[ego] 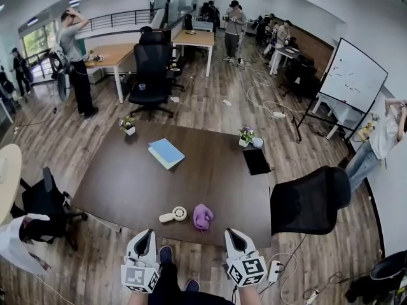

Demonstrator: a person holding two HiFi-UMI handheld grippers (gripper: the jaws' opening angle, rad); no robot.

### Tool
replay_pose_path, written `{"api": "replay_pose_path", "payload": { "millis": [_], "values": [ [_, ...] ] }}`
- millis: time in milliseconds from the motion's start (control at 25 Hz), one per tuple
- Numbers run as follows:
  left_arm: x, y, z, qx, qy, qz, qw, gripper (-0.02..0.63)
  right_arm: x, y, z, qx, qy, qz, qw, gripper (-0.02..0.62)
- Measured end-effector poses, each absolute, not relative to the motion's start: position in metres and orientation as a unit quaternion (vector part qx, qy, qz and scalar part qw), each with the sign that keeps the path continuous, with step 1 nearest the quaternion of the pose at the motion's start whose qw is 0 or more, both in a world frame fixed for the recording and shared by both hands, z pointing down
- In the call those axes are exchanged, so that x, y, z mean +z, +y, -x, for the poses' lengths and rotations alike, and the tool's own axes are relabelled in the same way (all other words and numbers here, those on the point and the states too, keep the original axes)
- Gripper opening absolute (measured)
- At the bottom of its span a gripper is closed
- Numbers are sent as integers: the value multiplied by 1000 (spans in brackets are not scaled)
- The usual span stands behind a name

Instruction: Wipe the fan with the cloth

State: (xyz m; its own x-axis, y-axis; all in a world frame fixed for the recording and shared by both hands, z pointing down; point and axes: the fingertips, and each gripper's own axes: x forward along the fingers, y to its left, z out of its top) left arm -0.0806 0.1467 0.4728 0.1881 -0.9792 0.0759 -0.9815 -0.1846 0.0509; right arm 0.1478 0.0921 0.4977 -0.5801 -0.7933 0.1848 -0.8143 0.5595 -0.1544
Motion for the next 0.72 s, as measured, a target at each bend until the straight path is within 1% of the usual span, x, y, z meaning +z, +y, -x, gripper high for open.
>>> {"api": "replay_pose_path", "payload": {
  "millis": [160, 400, 720],
  "values": [
    [473, 127, 86, 16, -633, -773, 41, -11, 502, 71, -146, 119, -876, -466, 42, 12],
    [479, 82, 109, 5, -616, -787, 36, -11, 506, 34, -124, 115, -873, -473, 39, 12],
    [489, 33, 125, 11, -595, -802, 42, -11, 515, -7, -100, 115, -870, -476, 58, 12]
  ]
}}
